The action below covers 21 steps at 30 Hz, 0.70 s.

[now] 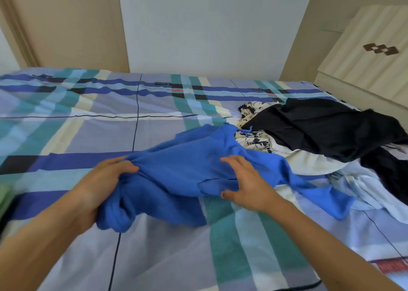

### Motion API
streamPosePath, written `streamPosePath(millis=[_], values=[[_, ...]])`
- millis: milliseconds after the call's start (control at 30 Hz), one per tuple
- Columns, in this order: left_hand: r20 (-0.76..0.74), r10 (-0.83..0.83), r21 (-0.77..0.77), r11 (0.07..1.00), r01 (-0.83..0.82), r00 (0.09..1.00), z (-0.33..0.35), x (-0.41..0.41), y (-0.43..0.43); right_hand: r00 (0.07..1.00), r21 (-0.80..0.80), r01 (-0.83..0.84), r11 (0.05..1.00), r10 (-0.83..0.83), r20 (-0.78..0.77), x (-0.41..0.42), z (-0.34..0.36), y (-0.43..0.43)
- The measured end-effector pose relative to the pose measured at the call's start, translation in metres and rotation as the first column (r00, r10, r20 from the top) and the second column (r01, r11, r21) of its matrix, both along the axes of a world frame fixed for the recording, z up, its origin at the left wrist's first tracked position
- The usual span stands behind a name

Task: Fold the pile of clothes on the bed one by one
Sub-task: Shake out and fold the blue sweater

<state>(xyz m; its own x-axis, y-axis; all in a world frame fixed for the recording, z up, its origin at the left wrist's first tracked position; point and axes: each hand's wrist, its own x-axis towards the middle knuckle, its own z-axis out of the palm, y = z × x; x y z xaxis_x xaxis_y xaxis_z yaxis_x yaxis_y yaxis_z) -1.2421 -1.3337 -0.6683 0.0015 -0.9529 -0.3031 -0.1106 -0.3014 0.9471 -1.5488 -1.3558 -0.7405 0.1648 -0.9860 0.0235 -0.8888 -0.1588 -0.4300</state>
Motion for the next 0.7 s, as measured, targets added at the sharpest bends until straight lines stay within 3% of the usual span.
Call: streamPosePath(millis=[67,133,200,233,300,367,433,533,633,700], values=[[0.02,0.117,-0.024,0.993,-0.116,0.993,0.006,0.012,-0.006,0.975,0.151,0.073,0.986,-0.039,-0.218,-0.014,-0.02,-0.011],[0.036,0.231,-0.091,0.97,-0.227,0.972,0.008,0.022,-0.013,0.984,0.143,0.093,0.985,-0.069,-0.165,-0.013,-0.03,-0.02],[0.227,0.239,-0.189,0.962,-0.198,0.944,-0.004,0.036,-0.022,0.995,0.036,0.074,0.997,-0.071,-0.077,-0.007,-0.03,-0.024],[0.404,0.228,-0.222,0.964,-0.147,0.886,-0.011,0.04,-0.024,0.997,0.01,0.065,0.998,-0.064,-0.034,-0.002,-0.028,-0.026],[0.711,0.188,-0.256,0.967,0.001,0.678,-0.025,0.043,-0.022,0.998,-0.034,0.027,0.999,-0.025,0.05,0.011,-0.019,-0.023],[0.765,0.115,-0.301,0.934,0.194,0.634,-0.034,0.03,-0.015,0.989,-0.064,-0.02,0.998,0.029,0.142,0.021,-0.014,-0.016],[0.754,-0.094,-0.267,0.861,0.433,0.65,-0.048,0.014,-0.009,0.972,-0.057,-0.069,0.996,0.08,0.222,0.031,-0.005,-0.004],[0.815,-0.297,-0.141,0.732,0.667,0.498,-0.074,-0.012,-0.001,0.91,0.027,-0.216,0.976,0.191,0.368,0.047,0.009,0.018],[0.911,-0.232,-0.093,0.688,0.719,0.34,-0.09,-0.028,0.002,0.837,0.094,-0.331,0.939,0.246,0.488,0.06,0.023,0.036],[0.922,-0.122,-0.153,0.756,0.636,0.366,-0.092,-0.032,0.001,0.819,0.15,-0.372,0.916,0.248,0.517,0.064,0.03,0.044]])
